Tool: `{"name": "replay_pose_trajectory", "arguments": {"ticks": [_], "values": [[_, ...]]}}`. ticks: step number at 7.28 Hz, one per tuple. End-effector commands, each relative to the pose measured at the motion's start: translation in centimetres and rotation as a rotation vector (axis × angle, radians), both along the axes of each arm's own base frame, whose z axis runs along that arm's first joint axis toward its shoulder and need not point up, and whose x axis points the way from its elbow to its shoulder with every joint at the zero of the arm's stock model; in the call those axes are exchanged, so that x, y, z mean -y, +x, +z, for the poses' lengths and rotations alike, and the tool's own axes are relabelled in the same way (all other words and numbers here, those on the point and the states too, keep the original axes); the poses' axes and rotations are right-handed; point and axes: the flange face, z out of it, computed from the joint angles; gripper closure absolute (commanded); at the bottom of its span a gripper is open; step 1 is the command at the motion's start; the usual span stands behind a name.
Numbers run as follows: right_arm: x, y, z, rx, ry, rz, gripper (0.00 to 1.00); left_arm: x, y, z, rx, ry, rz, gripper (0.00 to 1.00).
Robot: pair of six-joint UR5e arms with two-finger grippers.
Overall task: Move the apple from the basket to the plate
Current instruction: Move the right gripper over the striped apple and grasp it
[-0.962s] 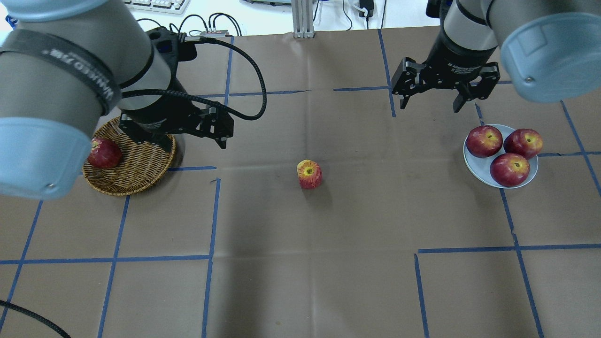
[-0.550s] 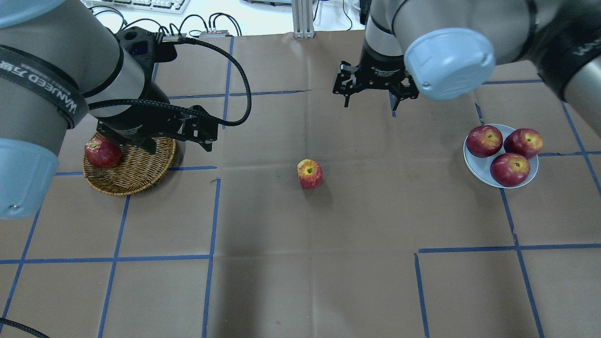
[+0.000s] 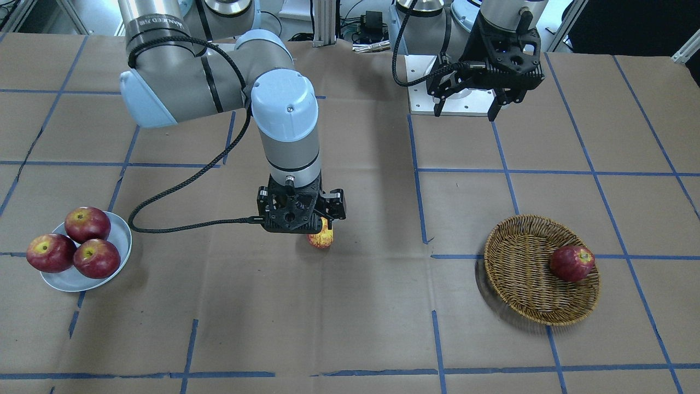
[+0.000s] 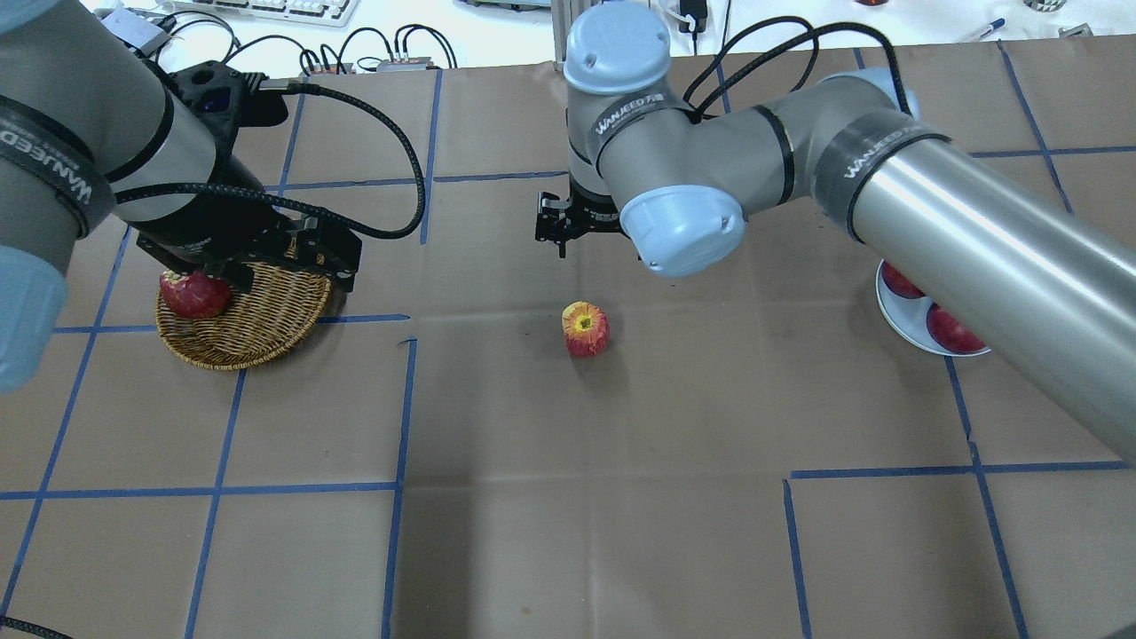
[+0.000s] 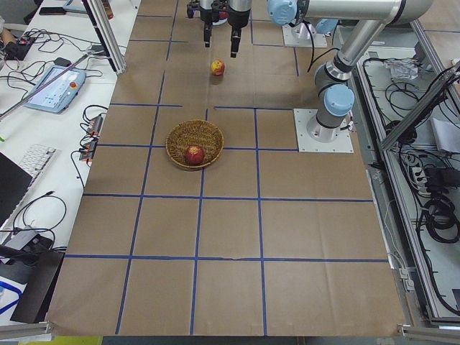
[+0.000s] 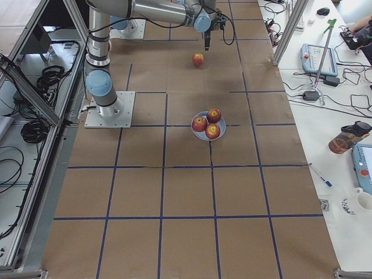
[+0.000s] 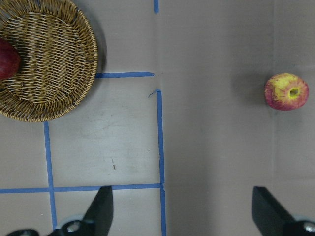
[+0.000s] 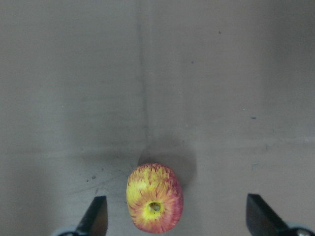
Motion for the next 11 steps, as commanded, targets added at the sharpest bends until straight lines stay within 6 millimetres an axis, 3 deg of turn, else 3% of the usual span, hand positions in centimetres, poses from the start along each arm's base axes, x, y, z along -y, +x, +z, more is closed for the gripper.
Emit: {"name": "replay_pose_trajectory", "arguments": {"ticks": [1, 3, 7, 9, 11], "values": [[-2.5, 0.2, -6.2, 0.024, -0.058, 0.016, 0.00, -0.7, 0.1, -1.7, -0.002, 0.029, -0.002, 0.01], [-3.7, 1.1, -8.8, 0.020, -0.046, 0.036, 0.00, -0.7, 0.1, -1.8, -0.002, 0.028, -0.002, 0.01], [-3.7, 1.8, -12.3, 0.011, -0.015, 0.019, 0.00, -0.7, 0.2, -2.1, -0.002, 0.032, 0.000, 0.01], [-3.6, 1.7, -12.2, 0.009, -0.016, 0.017, 0.41, -0.7, 0.2, -2.1, -0.002, 0.034, 0.000, 0.01], [-3.2, 1.6, -11.3, 0.014, -0.031, 0.014, 0.50, -0.7, 0.2, -2.1, -0.002, 0.034, 0.000, 0.01]]}}
